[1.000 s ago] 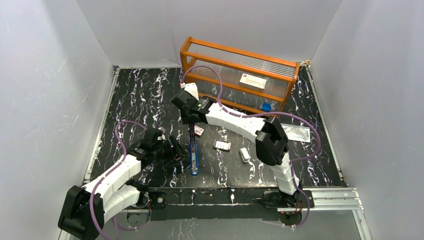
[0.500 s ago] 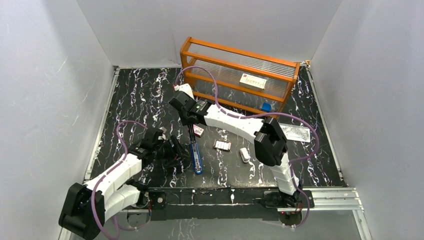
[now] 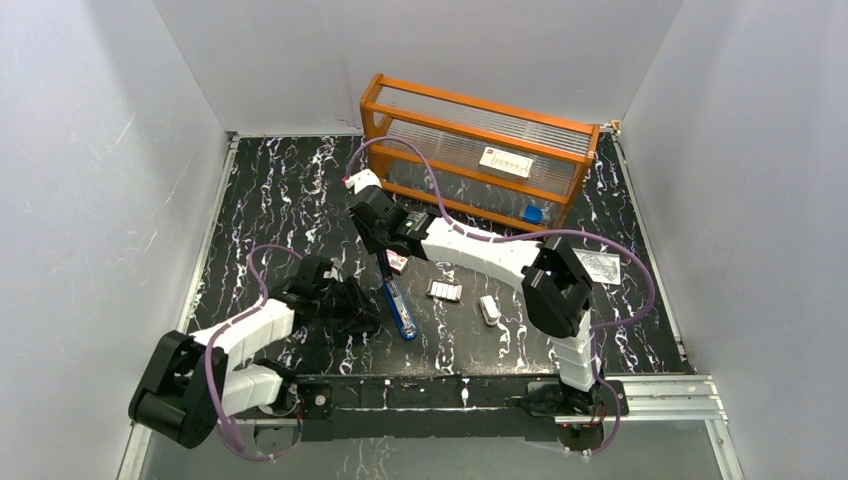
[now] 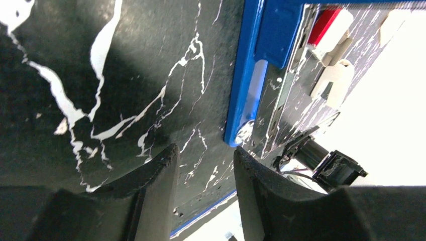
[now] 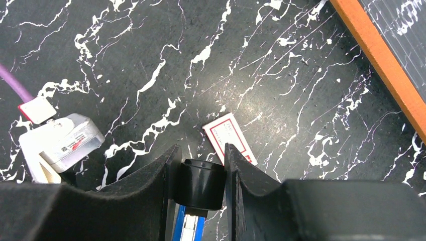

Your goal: Load the staples into the stapler

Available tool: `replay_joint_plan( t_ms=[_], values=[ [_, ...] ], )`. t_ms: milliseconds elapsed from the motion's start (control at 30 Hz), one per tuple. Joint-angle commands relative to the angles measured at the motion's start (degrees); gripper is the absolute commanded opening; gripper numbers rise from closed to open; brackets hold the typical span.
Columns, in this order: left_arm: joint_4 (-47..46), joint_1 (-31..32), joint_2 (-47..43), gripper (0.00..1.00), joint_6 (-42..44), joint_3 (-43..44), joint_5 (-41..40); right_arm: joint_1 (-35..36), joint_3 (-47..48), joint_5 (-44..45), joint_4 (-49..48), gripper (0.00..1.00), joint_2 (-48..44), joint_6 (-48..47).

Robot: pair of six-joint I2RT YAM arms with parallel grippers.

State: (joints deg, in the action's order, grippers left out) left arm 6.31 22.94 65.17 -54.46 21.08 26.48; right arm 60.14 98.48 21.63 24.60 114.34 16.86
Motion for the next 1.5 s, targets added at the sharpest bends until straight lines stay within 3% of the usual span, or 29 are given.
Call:
replay_joint_plan(
  t_ms=[0, 300, 633, 867, 1233, 1467],
  values=[
    [-5.96, -0.3, 1.99, 0.41, -2.15, -0.28, 1.88, 0.15, -1.91, 0.2, -3.97, 0.35, -2.98, 0.54],
    [-11.74, 0.81, 8.31, 0.41, -9.61, -0.07, -2.61, 0.64, -5.85, 1.5, -5.64, 0.34, -4.77, 4.2],
    [-17.81, 5.82, 16.47, 0.25, -9.75, -0.41, -8.04, 0.94, -8.63, 0.17, -7.55, 0.29, -5.65, 7.07],
    [-12.48, 9.08, 21.39, 0.11, -11.67, -0.62, -16.39, 1.33, -9.62, 0.3, -7.7, 0.28, -6.25, 8.05],
    [-8.93, 9.4, 26.77, 0.09, -11.15, 0.27, -18.41, 1.98, -15.31, 1.05, -10.2, 0.27, -9.92, 9.82],
    [-6.65, 9.4, 27.79, 0.09, -12.33, 2.01, -19.41, 2.85, -23.63, 0.47, -15.33, 0.27, -16.25, 10.42]
  ],
)
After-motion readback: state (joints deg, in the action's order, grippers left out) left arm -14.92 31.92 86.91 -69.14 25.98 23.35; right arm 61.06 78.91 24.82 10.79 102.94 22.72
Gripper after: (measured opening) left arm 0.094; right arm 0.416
